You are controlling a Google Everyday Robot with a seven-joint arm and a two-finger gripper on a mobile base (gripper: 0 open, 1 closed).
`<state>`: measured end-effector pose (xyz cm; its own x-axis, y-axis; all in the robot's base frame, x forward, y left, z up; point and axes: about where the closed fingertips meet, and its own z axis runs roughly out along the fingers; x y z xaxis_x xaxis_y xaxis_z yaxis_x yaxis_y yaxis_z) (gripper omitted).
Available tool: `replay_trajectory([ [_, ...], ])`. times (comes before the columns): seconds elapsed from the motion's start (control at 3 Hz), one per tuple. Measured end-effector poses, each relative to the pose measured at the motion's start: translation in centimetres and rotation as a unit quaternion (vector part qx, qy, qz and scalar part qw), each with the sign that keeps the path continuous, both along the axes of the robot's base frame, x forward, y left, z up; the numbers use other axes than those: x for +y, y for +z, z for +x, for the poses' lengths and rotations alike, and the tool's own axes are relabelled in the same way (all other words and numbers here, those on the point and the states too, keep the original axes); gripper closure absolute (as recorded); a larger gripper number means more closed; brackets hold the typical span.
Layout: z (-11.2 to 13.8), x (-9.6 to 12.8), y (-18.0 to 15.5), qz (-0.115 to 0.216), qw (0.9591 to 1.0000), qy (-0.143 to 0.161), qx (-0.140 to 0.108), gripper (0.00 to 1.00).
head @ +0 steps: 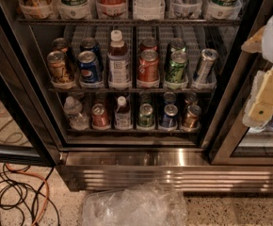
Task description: Pick blue plastic bottle from bottom shelf of fridge
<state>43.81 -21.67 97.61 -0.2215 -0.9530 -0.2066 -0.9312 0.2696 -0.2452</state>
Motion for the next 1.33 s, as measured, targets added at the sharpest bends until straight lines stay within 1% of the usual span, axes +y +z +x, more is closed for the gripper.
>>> replay_trajectory([
  [0.33,0.0,0.0,0.0,0.000,1.0000,0.000,0.000,0.00],
  [0.67,-0.1,0.2,-1.7,0.054,0.9979,-0.034,0.002,0.00],
  [1.0,-0.2,1.2,-6.3,0.160,0.9827,-0.092,0.016,0.00],
  [1.33,0.9,2.3,-5.3,0.208,0.9723,-0.107,-0.010,0.00],
])
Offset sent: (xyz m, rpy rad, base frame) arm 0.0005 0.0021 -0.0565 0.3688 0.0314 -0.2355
